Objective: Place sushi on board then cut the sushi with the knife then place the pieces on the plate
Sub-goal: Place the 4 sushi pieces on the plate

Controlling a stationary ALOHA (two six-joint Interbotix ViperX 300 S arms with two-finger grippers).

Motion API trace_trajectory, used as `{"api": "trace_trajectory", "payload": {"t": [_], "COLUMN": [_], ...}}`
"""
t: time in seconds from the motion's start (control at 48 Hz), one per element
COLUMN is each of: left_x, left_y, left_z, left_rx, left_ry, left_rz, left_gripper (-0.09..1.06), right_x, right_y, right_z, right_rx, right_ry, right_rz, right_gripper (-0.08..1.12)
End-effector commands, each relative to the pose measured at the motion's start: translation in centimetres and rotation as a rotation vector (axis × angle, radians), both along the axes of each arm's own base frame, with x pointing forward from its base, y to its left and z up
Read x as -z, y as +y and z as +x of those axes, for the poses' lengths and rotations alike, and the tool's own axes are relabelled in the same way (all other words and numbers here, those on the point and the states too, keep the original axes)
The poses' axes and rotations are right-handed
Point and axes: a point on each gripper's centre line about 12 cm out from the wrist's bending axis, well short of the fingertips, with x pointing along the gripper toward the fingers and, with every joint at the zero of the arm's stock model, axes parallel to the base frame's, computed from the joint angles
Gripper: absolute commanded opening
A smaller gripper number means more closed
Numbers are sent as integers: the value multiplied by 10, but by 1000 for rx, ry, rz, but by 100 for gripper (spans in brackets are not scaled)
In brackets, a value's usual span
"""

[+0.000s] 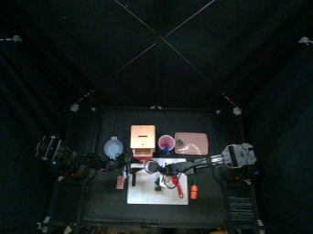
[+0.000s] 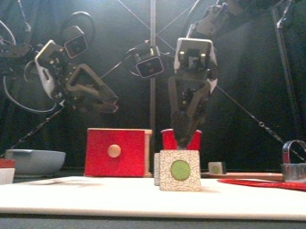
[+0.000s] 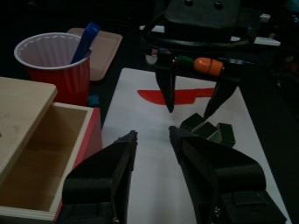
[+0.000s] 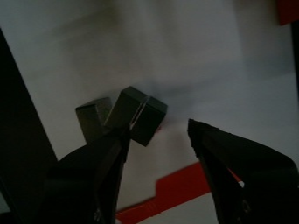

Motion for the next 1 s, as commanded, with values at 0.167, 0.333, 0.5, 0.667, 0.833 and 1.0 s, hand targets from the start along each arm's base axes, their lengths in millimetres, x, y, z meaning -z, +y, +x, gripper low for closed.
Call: {"api": "trace_trajectory", "payload": {"t": [0.167, 0.333, 0.5, 0.667, 0.833, 1.0], "left_x": [-4, -3, -2, -2, -1, 0], "left_y": [-1, -1, -1, -1, 0, -2], "left_z": [3, 2, 1, 0, 0, -1], "left_rx": [3, 1, 2, 2, 2, 4], "left_ry": [-17, -14, -9, -8, -5, -3], "left_rz": [1, -1, -1, 1, 0, -4], "left_gripper": [76, 76, 76, 76, 76, 76], "right_x": [-8, -3, -1, 0, 6, 14], "right_y": [0, -2, -2, -1, -1, -1], "right_z": [6, 6, 6, 7, 8, 8], "right_rx": [9, 13, 19, 25, 26, 27], "right_ry": [-31, -19, -15, -12, 2, 19], "right_rz": [11, 9, 17, 26, 25, 23], "right_gripper": [89, 89, 89, 89, 89, 89]}}
